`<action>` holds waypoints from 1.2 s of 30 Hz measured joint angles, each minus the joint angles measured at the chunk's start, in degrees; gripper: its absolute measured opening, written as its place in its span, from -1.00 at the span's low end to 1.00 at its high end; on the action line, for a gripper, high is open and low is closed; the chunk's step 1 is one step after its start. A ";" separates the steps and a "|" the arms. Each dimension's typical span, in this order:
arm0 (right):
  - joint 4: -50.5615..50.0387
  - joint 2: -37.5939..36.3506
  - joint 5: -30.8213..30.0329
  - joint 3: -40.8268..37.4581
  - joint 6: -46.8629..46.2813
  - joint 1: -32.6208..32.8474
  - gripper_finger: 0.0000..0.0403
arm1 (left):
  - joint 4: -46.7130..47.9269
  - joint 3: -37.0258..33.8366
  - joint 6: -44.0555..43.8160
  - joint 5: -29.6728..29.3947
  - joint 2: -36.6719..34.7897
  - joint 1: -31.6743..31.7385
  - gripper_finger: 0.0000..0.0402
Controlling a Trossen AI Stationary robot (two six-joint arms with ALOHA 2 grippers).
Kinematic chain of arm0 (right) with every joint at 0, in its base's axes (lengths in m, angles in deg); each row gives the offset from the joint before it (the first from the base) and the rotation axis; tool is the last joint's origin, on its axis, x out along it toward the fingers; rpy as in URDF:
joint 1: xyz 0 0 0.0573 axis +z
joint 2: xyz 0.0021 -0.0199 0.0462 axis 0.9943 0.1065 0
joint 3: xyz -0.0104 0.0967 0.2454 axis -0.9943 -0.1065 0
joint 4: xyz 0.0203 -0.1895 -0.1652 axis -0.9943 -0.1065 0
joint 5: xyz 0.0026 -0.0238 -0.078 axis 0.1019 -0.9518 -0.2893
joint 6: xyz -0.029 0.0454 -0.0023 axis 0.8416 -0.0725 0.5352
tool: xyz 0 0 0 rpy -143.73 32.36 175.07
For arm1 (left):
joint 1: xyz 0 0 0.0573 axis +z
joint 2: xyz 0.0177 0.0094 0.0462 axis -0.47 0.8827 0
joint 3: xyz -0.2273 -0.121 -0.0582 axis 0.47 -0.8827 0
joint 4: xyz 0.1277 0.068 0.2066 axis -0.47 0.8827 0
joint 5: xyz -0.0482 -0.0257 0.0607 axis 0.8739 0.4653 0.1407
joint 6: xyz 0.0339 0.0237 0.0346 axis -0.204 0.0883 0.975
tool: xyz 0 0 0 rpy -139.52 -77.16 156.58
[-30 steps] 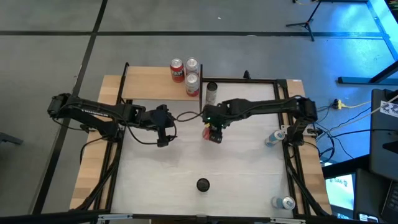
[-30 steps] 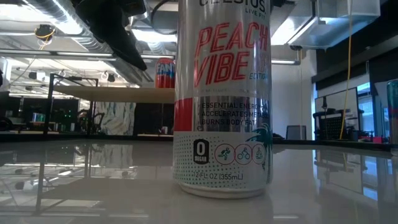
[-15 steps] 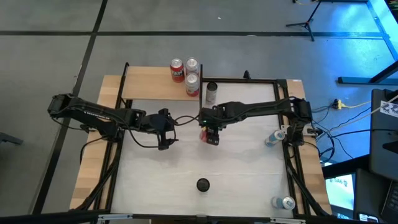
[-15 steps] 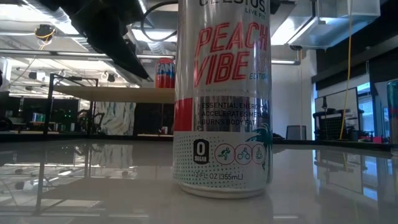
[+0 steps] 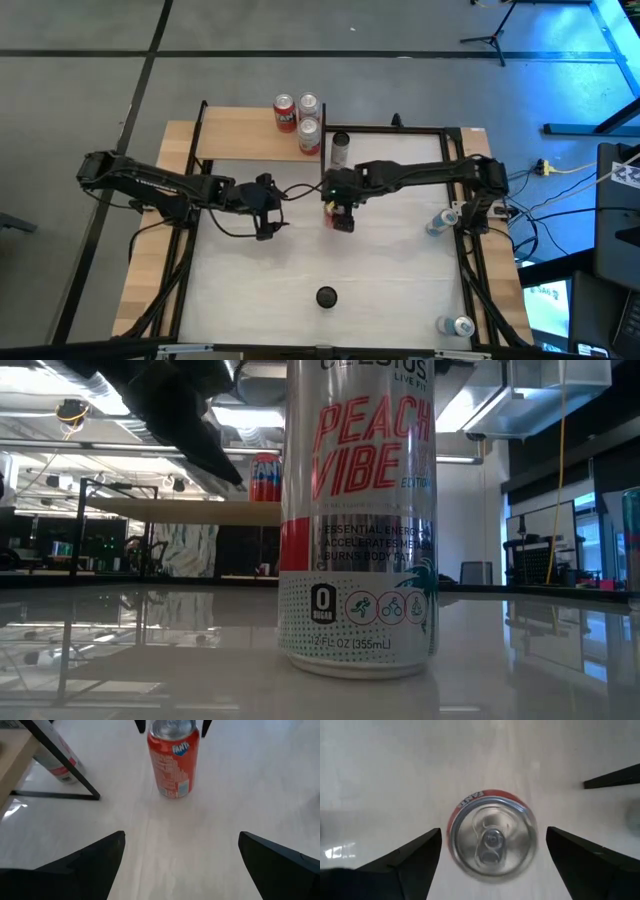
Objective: Place canned beverage on shelf
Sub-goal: Put the red soda can on the shelf aligned with the other red soda can
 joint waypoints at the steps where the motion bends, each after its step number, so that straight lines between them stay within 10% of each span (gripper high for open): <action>1: -0.19 -0.86 -0.04 0.00 0.00 0.00 0.76 | -0.88 0.00 0.32 -0.03 0.42 0.00 0.89; 7: -5.21 -7.35 -1.11 -0.84 0.23 0.07 0.76 | -4.22 -0.04 1.10 0.52 4.80 -0.04 0.89; 17: 5.22 -17.53 -20.42 -21.50 -1.96 0.00 0.77 | -13.96 -0.07 -5.32 4.02 15.95 -2.87 0.85; 36: 43.04 -17.68 -19.07 -39.20 1.41 -0.39 0.77 | -55.04 -0.07 -3.17 10.36 37.10 -5.53 0.50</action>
